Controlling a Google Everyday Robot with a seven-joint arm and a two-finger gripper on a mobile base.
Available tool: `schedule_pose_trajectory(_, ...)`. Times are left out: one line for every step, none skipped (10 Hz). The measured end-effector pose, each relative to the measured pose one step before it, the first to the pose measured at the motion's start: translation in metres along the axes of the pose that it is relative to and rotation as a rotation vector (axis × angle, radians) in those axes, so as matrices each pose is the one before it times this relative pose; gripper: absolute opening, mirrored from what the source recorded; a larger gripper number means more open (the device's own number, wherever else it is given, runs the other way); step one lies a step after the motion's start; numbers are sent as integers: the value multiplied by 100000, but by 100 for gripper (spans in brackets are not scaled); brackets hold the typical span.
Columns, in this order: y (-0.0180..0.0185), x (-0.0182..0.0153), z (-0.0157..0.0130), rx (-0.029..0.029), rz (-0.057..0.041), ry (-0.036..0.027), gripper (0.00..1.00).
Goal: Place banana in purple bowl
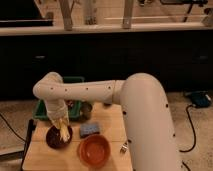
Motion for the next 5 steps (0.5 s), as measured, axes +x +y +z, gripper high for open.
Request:
schedule_pose_trajectory(-269, -84, -46, 209, -721, 189, 4)
schedule_pose_trajectory(-188, -170, -122, 565, -758, 94, 17)
schedule_pose_trajectory(-109, -72, -41, 498, -524, -112, 27)
schedule_pose_trajectory(-101, -40, -63, 463, -449, -69, 35)
schedule_pose_trajectory(-116, -39, 28, 665, -525, -272, 47)
